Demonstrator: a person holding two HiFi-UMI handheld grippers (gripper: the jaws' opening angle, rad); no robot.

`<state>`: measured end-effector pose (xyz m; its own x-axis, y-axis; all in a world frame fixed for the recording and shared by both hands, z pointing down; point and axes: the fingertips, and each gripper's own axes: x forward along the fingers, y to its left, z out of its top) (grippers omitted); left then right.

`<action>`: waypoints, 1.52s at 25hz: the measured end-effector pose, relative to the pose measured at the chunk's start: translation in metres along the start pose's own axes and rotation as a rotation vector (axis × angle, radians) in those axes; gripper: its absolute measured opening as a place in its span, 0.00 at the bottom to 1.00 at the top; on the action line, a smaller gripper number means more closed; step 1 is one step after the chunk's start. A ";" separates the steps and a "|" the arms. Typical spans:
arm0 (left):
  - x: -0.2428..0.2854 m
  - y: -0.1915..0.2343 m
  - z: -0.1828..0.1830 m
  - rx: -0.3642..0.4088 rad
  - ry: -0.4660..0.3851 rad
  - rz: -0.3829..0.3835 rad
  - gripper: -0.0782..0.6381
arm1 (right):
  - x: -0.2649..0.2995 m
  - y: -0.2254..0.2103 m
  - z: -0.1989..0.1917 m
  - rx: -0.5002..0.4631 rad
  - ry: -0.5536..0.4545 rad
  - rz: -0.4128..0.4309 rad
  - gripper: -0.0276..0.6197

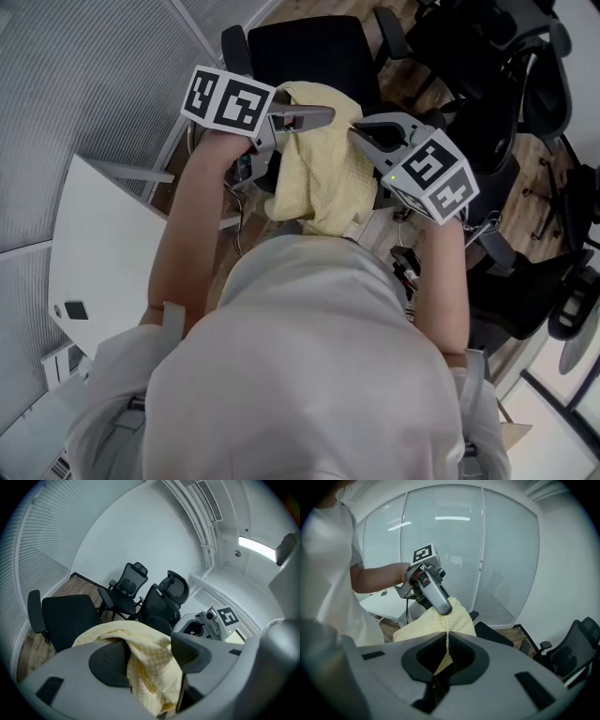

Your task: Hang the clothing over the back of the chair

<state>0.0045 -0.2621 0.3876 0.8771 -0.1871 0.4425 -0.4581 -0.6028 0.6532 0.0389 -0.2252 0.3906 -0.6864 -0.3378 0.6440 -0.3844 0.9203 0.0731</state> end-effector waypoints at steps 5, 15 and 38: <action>-0.006 0.004 -0.001 -0.011 -0.016 0.014 0.47 | -0.003 -0.009 -0.004 0.026 0.004 -0.027 0.09; -0.016 0.004 -0.014 -0.009 0.016 0.033 0.47 | -0.008 -0.022 -0.017 0.064 0.016 -0.069 0.09; -0.046 -0.006 0.007 0.227 -0.261 0.147 0.24 | -0.019 -0.048 -0.032 0.100 0.017 -0.211 0.09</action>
<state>-0.0322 -0.2554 0.3593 0.8250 -0.4583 0.3307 -0.5640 -0.7061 0.4282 0.0903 -0.2569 0.3996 -0.5740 -0.5162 0.6356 -0.5780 0.8053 0.1321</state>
